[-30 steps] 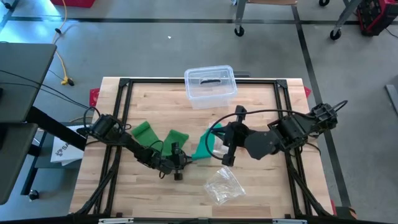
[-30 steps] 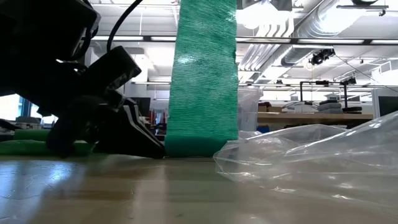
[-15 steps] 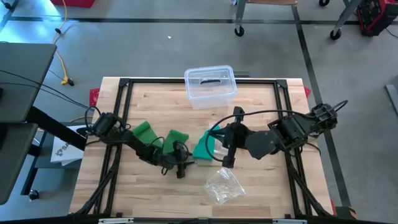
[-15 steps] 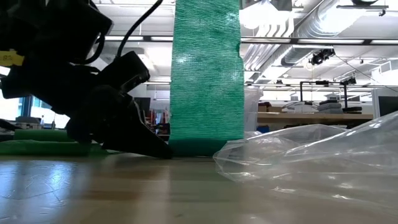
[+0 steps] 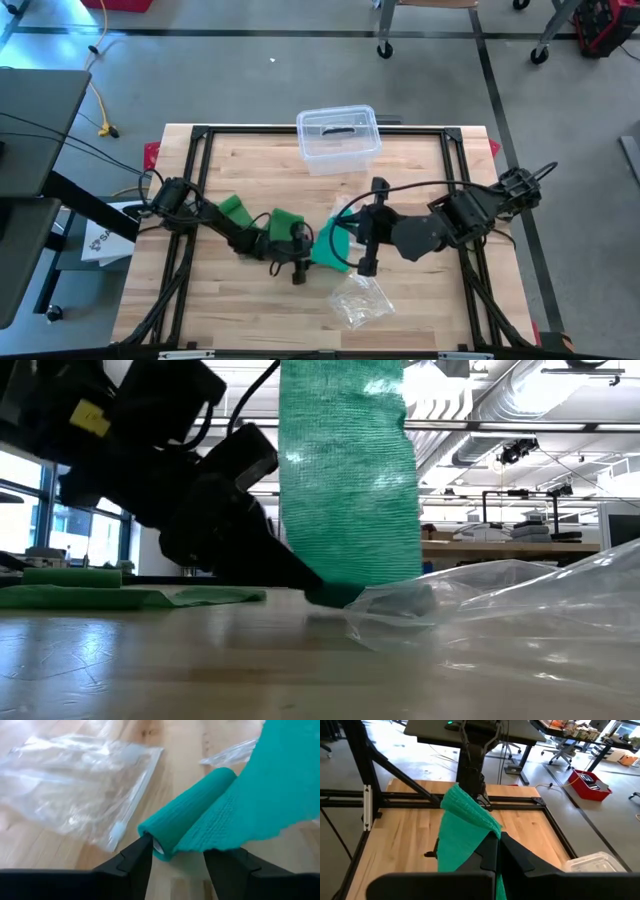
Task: Roll bandage
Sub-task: Roll the blue bandage
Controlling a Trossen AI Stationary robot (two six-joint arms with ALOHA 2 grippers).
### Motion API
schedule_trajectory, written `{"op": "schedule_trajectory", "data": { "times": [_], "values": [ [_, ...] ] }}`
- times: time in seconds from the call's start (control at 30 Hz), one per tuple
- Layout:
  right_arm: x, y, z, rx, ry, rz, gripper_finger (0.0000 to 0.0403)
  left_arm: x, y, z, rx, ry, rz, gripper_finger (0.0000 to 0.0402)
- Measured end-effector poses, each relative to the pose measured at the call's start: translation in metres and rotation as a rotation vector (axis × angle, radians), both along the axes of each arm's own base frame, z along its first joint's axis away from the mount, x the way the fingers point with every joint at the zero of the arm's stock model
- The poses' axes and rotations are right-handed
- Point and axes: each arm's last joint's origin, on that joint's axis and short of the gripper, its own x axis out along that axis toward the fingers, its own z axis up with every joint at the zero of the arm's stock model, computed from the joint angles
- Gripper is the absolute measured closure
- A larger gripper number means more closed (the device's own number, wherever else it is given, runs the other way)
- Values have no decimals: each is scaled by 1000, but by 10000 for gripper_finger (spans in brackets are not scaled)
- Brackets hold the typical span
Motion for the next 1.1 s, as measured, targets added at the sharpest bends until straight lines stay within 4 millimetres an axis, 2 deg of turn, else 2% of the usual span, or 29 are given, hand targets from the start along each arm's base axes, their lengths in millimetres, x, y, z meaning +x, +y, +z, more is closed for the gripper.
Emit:
{"op": "schedule_trajectory", "data": {
  "times": [0.3,0.57,0.9,1.1],
  "values": [
    [-2,4,0,-3,-3,10,403,16,4,-11,-47,34,-96,286],
    [-4,4,-2,-11,19,0,403,16,1,-9,-47,23,-113,390],
    [-22,-5,0,-21,42,-129,403,13,-6,-9,-33,41,-102,399],
    [-21,-39,-15,9,172,-316,403,4,-13,0,-60,125,-158,400]
  ]
}}
